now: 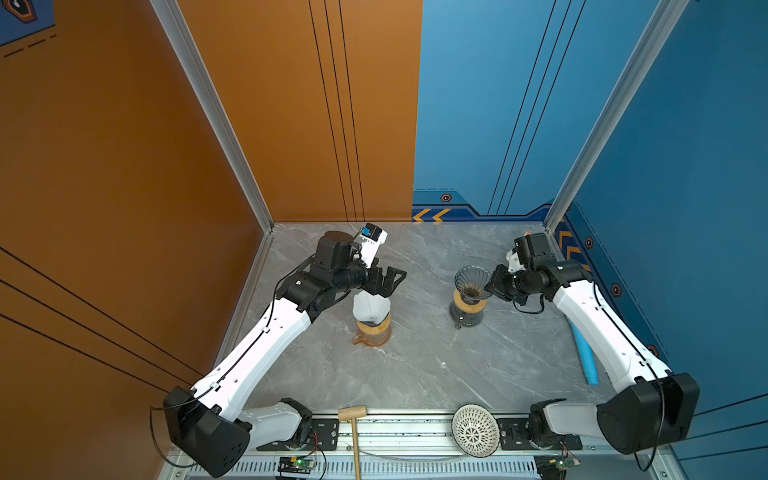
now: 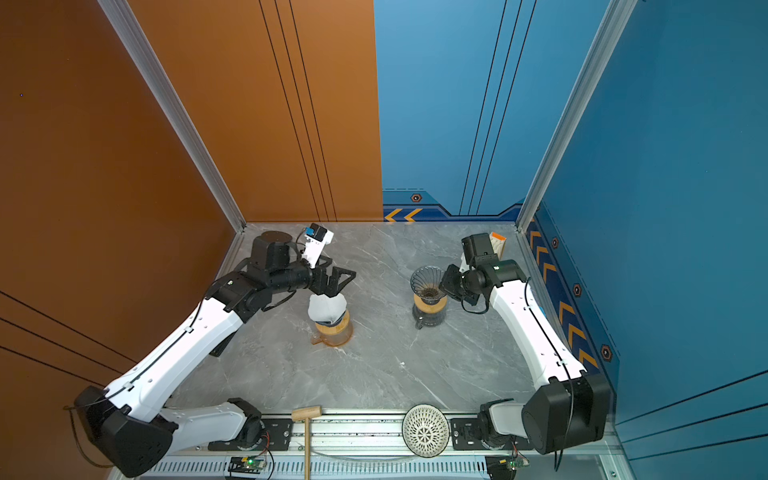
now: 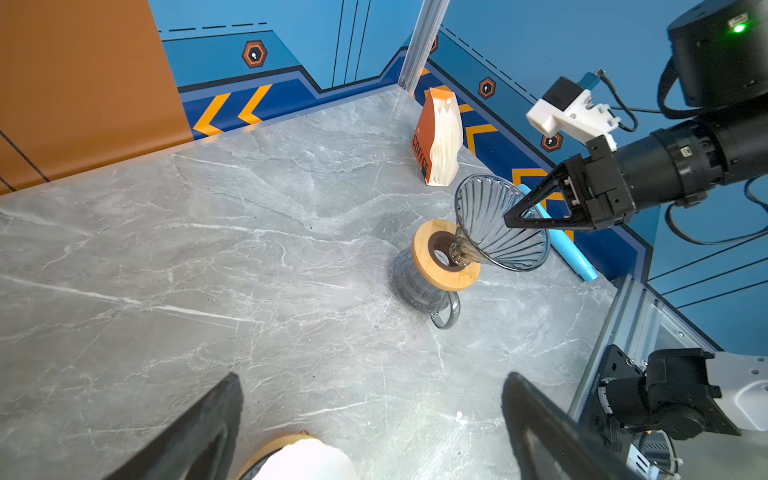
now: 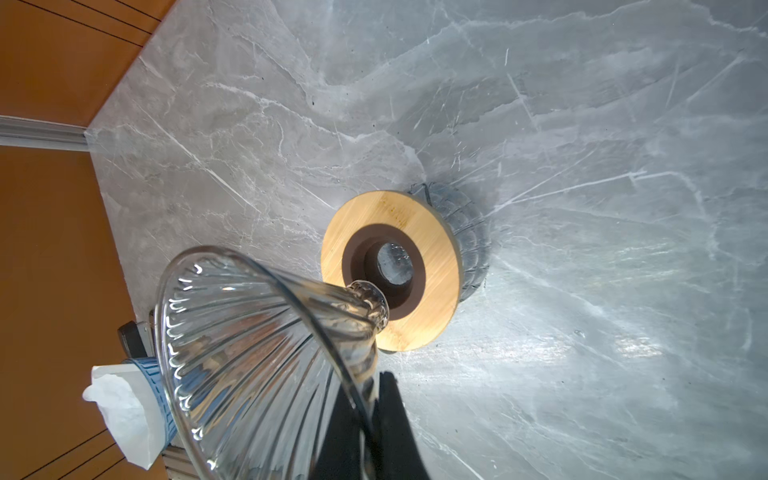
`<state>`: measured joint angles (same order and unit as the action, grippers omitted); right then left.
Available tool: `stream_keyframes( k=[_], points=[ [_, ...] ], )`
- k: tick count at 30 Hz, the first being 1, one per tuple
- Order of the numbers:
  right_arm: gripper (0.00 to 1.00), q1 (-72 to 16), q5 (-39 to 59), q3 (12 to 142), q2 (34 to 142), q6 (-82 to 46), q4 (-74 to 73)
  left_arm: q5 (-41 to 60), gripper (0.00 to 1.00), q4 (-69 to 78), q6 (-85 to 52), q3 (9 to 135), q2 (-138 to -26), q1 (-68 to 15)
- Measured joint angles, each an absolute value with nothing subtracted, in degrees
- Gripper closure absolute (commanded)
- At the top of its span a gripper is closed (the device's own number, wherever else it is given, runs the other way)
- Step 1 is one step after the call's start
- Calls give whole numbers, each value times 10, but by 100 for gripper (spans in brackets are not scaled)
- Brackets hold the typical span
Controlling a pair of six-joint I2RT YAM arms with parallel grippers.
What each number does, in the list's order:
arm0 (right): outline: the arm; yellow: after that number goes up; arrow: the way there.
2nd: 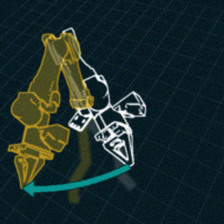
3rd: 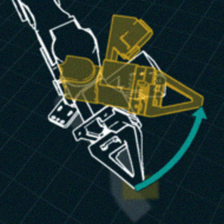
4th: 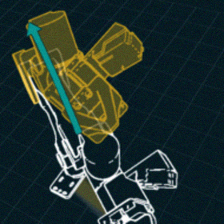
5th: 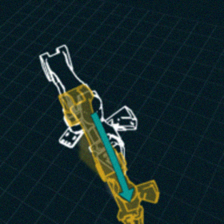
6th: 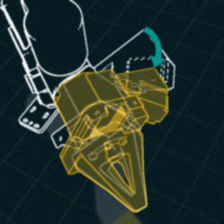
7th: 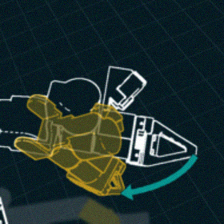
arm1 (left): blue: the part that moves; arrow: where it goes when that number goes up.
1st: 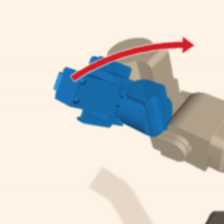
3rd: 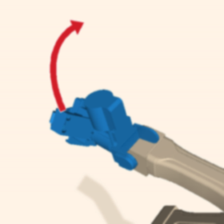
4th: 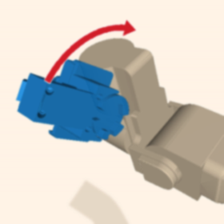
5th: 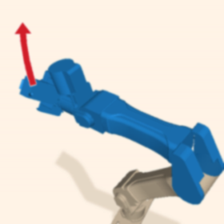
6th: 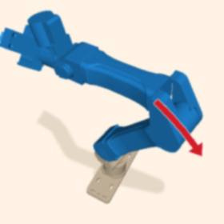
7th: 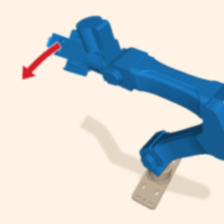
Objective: Place the coffee filter in the dripper
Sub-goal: 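Set the glass dripper into the ring with right gripper while left gripper withdraws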
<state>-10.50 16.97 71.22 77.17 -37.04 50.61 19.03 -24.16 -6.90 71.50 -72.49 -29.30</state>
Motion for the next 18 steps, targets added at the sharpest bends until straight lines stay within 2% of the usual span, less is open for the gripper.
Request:
stream_keyframes(
  k=[18],
  points=[
    [100,-84,195,703,789,-345,497,190,2,-210,-71,727,-770,-304]
  ],
)
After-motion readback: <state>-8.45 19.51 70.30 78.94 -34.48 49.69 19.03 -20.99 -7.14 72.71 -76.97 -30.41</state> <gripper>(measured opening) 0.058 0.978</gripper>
